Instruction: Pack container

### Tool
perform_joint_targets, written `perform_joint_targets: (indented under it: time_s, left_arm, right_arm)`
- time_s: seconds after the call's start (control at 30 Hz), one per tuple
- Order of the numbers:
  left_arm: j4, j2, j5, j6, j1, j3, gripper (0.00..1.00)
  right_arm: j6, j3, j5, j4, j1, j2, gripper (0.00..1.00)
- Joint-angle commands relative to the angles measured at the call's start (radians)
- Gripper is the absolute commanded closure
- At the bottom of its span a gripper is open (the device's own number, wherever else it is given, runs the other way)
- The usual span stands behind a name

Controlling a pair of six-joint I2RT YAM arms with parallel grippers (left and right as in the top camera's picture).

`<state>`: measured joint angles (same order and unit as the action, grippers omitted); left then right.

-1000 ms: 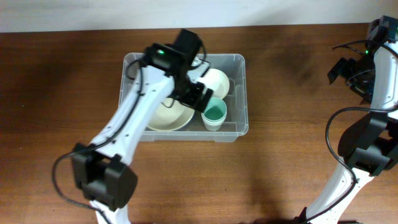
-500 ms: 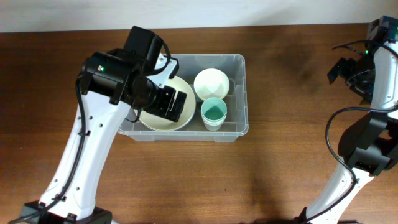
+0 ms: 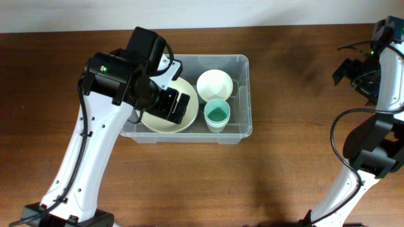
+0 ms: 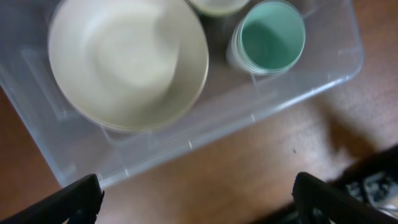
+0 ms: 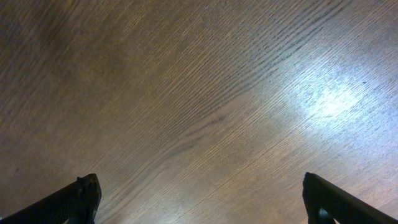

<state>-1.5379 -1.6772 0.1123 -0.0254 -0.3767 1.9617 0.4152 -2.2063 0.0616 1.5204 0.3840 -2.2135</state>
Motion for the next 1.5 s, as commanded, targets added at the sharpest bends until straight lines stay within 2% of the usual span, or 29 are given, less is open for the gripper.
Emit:
perform_joint_targets:
  time_s: [0.0,0.07,0.2,0.37,0.43,0.47,0.53,0.7,0.93,1.13,1.33,1.47]
  left_arm:
    - [0.057,-0.004,0.003,-0.163,-0.001,0.0,0.0]
    - [0.092,-0.004,0.003,-0.208,0.0,0.0,0.0]
    - [0.148,0.002,0.002,-0.213,0.0,-0.011,0.0]
    - [0.355,0.095,-0.018,-0.217,0.0,-0.187,0.01]
    - [0.571,0.18,-0.029,-0.253,0.002,-0.373,0.0]
    - [0.734,0.243,-0.028,-0.291,0.012,-0.521,0.0]
    - [0.877,0.309,-0.027,-0.294,0.033,-0.672,0.0]
    - [1.12,0.475,-0.003,-0.294,0.082,-0.99,0.0]
    - [1.445,0.763,0.006,-0.294,0.13,-1.343,0.0]
    - [1.592,1.011,0.071,-0.294,0.208,-1.548,0.0]
    - [1.621,1.212,0.179,-0.289,0.316,-1.659,0.0]
    - [1.62,1.301,0.198,-0.212,0.375,-1.705,0.0]
  right_arm:
    - [0.0,0.003,0.002,0.0,0.003,0.0,0.01]
    - [0.0,0.003,0.002,0.0,0.003,0.0,0.01]
    - [0.0,0.003,0.002,0.0,0.003,0.0,0.01]
    - [0.0,0.003,0.002,0.0,0.003,0.0,0.01]
    - [0.0,0.003,0.002,0.0,0.003,0.0,0.01]
    - [0.0,0.003,0.002,0.0,0.003,0.0,0.01]
    - [0.0,0.003,0.002,0.0,0.003,0.0,0.01]
    - [0.0,0.003,0.002,0.0,0.003,0.0,0.01]
    - [0.0,0.003,0.002,0.0,0.003,0.0,0.01]
    - [0.0,0.003,0.002,0.0,0.003,0.0,0.01]
    - [0.0,0.003,0.002,0.0,0.003,0.0,0.01]
    - [0.0,0.003,0.002,0.0,0.003,0.0,0.01]
